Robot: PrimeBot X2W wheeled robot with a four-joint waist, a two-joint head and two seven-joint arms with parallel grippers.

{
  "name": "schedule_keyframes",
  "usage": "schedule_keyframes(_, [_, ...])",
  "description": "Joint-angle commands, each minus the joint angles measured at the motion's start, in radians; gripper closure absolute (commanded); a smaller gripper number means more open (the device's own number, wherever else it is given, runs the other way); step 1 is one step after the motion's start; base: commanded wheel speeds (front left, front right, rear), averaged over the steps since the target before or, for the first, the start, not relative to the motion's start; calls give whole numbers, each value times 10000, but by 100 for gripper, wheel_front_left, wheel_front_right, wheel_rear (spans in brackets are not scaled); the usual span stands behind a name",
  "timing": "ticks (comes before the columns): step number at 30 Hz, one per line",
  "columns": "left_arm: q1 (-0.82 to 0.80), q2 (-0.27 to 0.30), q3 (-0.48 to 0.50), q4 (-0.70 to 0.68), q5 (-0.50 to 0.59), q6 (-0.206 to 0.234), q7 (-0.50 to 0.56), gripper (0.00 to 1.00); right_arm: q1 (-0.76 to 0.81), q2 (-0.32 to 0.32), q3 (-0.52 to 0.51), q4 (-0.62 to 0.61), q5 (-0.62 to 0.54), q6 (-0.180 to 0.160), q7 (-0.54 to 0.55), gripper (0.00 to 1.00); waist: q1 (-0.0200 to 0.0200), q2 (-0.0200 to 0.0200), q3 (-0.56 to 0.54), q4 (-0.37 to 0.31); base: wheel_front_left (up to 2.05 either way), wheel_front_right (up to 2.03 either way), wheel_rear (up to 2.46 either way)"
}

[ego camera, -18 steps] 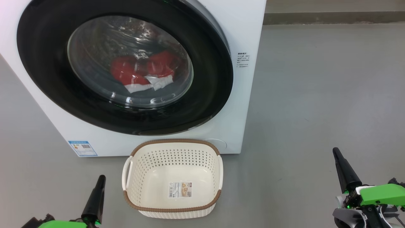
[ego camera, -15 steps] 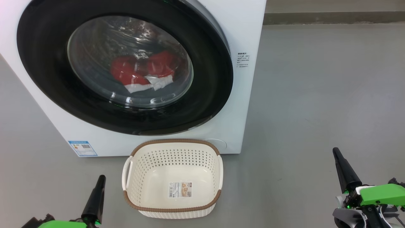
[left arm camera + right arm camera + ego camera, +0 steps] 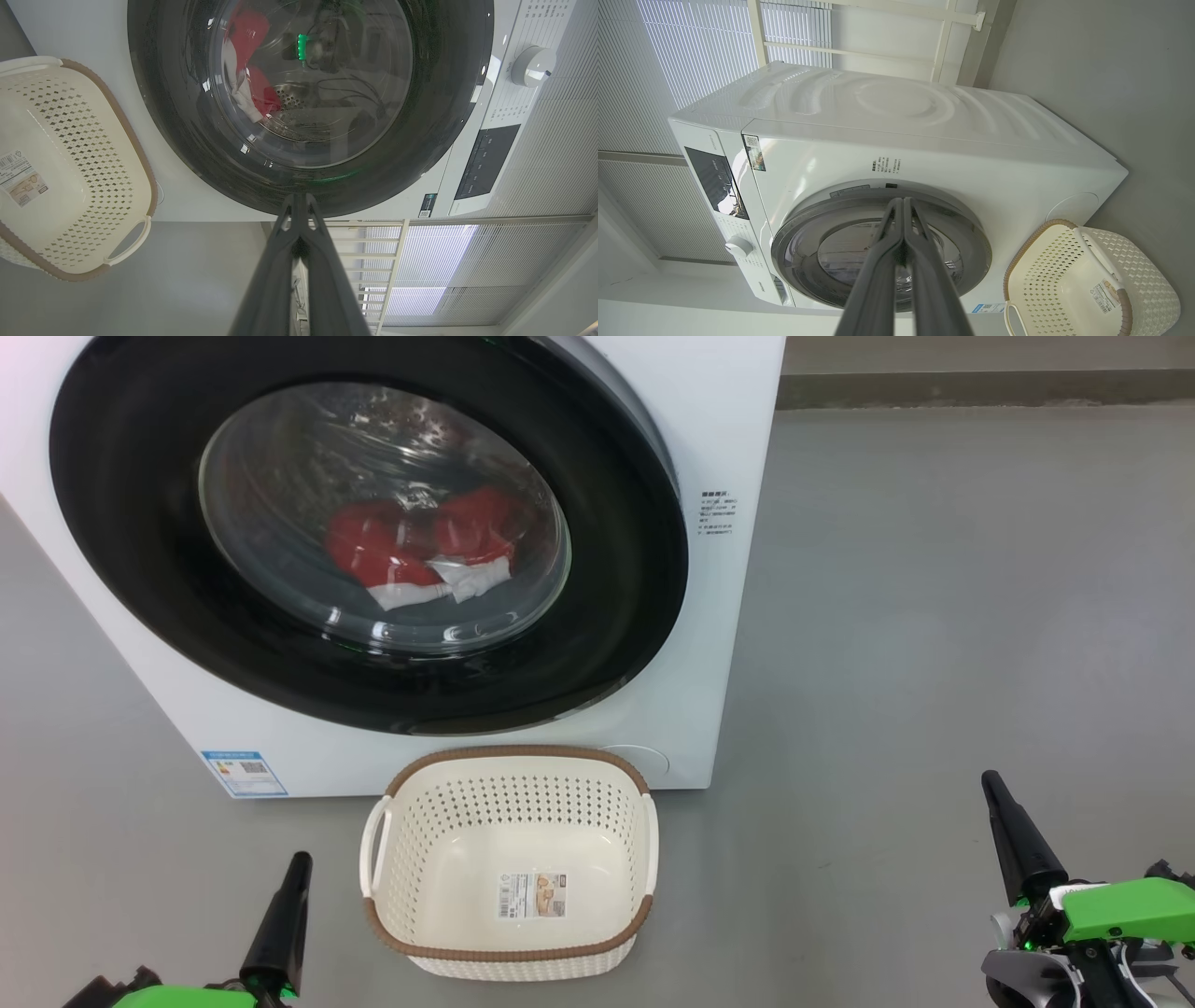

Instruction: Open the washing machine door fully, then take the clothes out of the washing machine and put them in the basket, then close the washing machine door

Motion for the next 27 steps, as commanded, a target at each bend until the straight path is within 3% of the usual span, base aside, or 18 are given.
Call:
schedule_keyframes(1, [-417, 173, 346, -276, -70, -67, 71, 100, -425, -123, 187, -290, -12, 6, 56, 100, 0, 0, 0, 0, 0, 0, 0])
schedule_keyframes(27, [-417, 173, 346, -276, -70, -67, 71, 100, -425, -123, 187, -290, -12, 6, 56, 100, 0, 0, 0, 0, 0, 0, 0])
